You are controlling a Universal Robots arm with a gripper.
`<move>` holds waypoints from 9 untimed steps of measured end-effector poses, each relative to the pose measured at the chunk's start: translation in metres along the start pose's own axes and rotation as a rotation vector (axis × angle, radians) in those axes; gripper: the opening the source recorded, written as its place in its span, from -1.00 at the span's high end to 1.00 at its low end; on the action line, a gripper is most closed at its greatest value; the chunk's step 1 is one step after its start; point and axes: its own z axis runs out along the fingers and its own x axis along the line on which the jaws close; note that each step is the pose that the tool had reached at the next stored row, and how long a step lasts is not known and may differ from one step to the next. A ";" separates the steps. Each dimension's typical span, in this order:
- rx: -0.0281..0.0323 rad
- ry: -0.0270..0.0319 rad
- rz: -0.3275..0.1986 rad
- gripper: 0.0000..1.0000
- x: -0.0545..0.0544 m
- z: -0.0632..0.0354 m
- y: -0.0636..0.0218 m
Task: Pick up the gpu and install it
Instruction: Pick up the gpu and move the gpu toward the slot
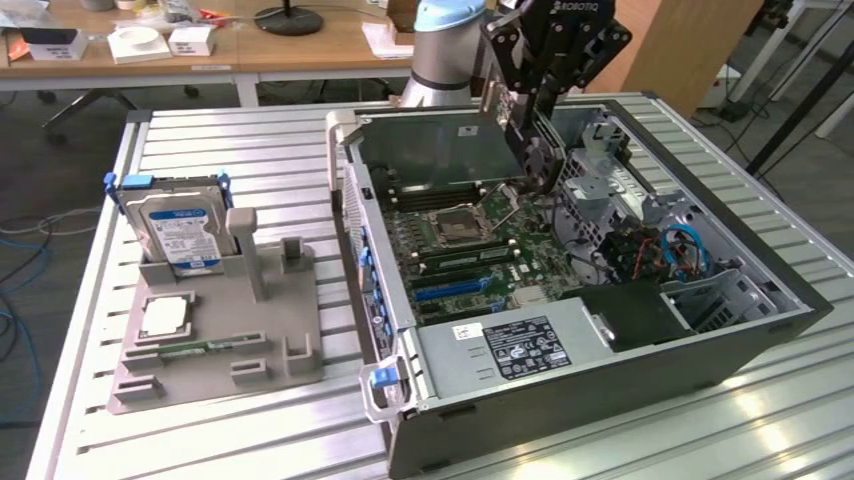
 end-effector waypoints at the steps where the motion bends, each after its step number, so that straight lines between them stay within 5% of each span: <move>1: -0.0002 -0.0001 0.000 0.48 0.000 0.0007 0.0000; 9: 0.0001 0.0001 0.000 0.48 0.000 0.0105 -0.0005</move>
